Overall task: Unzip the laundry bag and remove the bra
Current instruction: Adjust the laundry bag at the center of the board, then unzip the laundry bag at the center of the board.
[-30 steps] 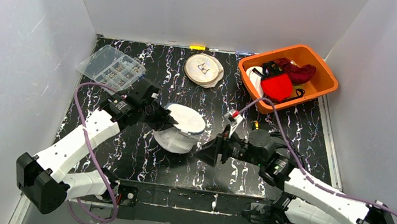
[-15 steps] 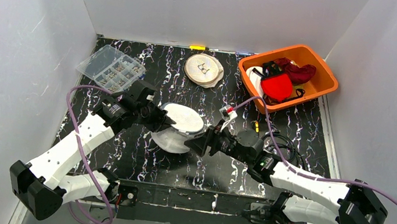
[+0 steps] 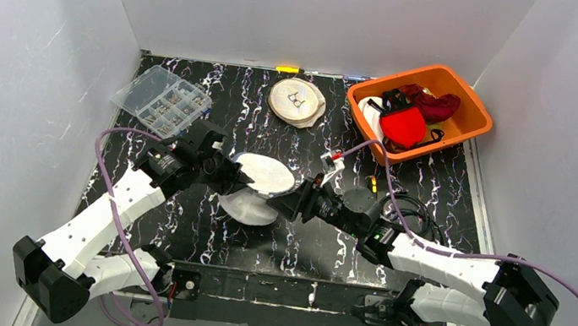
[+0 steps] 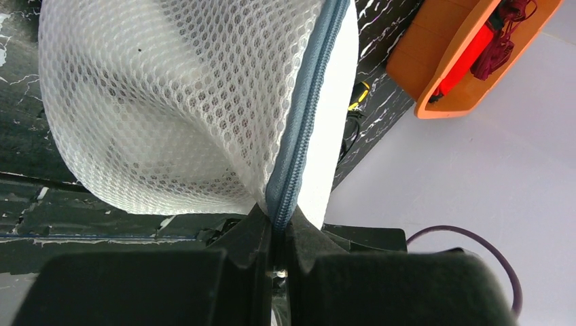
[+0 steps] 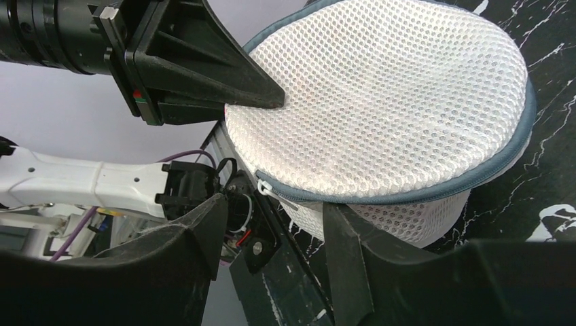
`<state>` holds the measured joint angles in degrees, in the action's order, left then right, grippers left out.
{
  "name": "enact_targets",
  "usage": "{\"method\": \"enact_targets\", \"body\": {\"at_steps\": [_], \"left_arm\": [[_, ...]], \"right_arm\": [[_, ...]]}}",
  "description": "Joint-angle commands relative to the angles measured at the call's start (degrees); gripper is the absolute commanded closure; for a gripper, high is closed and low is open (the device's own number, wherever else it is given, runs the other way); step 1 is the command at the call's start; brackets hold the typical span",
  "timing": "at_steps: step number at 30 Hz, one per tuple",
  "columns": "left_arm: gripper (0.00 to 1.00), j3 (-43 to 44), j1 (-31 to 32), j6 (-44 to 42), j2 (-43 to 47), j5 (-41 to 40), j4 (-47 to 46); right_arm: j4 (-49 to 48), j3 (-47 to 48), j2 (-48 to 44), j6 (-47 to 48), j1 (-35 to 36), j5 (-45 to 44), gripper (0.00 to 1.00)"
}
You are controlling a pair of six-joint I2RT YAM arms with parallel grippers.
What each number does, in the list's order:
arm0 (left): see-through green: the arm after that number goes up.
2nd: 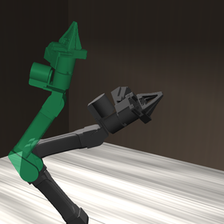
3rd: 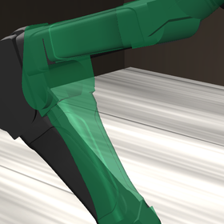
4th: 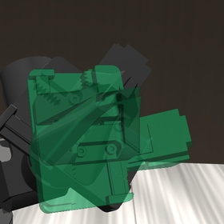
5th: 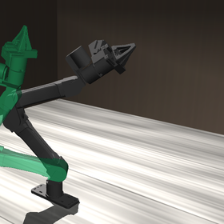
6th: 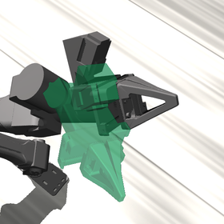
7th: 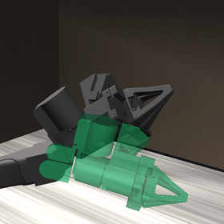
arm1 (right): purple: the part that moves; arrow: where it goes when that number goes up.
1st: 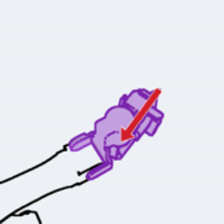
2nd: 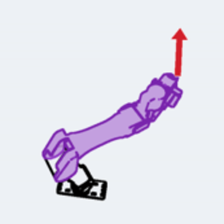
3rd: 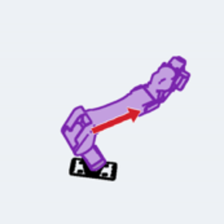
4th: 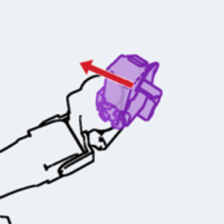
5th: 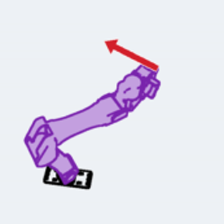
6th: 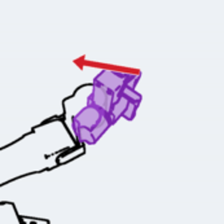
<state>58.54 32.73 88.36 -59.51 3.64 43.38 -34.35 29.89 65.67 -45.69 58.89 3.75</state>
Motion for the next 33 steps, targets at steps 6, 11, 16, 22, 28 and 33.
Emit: {"method": "enact_targets", "body": {"at_steps": [6,11,16,22,28,33], "left_arm": [[1.00,-0.6,0.0,1.0,1.6,-1.1,-0.5],[1.00,-1.0,0.0,1.3,1.5,-1.5,-0.7],[1.00,-0.9,0.0,1.2,1.5,-1.3,-1.0],[1.00,-1.1,0.0,1.2,1.8,-1.9,-1.0],[1.00,-1.2,0.0,1.6,1.8,-1.8,-1.0],[1.00,-0.6,0.0,1.8,2.0,-1.5,-1.1]], "right_arm": [[-6.4,0.8,1.0,-2.4,0.3,1.6,0.46],[-7.8,0.8,1.9,-3.3,0.3,3.0,0.49],[-7.5,0.8,2.1,-3.3,0.3,2.6,0.52],[-6.1,1.0,2.4,-2.9,0.3,2.4,0.57],[-5.7,0.6,3.1,-2.7,0.3,2.4,0.54],[-6.1,0.6,3.8,-2.7,0.3,2.8,0.48]]}}
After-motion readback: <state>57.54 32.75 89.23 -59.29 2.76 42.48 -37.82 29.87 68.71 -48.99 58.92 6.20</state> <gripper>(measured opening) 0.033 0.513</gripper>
